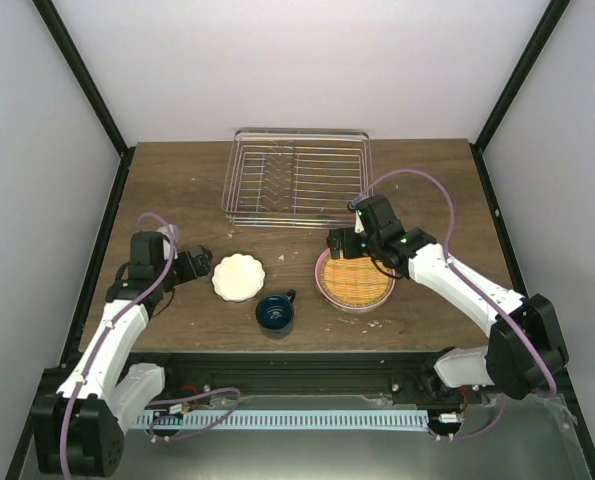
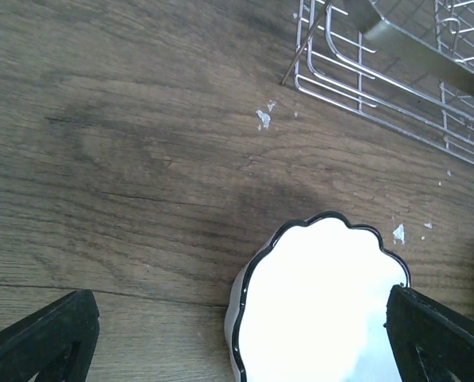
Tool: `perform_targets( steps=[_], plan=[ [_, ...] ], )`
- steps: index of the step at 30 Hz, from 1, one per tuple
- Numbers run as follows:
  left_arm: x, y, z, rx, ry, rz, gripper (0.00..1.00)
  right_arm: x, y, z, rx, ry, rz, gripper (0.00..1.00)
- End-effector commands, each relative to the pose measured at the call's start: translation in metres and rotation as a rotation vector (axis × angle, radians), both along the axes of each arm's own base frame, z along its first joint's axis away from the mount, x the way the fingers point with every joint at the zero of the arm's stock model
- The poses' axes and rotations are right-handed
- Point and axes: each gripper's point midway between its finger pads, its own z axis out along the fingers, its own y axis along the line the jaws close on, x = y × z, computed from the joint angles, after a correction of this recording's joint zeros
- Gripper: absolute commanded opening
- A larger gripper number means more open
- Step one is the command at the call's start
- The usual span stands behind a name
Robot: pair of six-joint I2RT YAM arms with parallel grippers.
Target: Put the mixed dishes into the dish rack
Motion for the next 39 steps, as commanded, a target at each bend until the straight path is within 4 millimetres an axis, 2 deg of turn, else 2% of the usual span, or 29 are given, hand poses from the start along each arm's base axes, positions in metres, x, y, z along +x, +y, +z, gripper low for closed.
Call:
perform_targets(
  steps=[1, 14, 24, 34, 39],
  plan=[
    [0.002, -0.006, 0.000, -0.025, 0.013, -0.024, 1.00, 0.004, 0.005, 0.011, 0.002, -0.026, 0.014, 1.00],
    [0.000, -0.011, -0.038, -0.049, 0.124, -0.020, 1.00, 0.007, 0.010, -0.003, -0.002, -0.004, 0.027, 1.00],
    [0.005, -0.020, -0.067, -0.067, 0.162, -0.037, 1.00, 0.011, 0.017, -0.002, 0.015, -0.006, 0.040, 1.00],
    [0.009, -0.030, -0.092, 0.006, 0.220, -0.062, 1.00, 0.011, 0.017, -0.012, 0.000, 0.012, 0.047, 1.00],
    [0.007, -0.025, -0.104, 0.028, 0.245, -0.031, 1.00, 0.010, 0.016, -0.013, -0.003, 0.010, 0.048, 1.00]
  ],
)
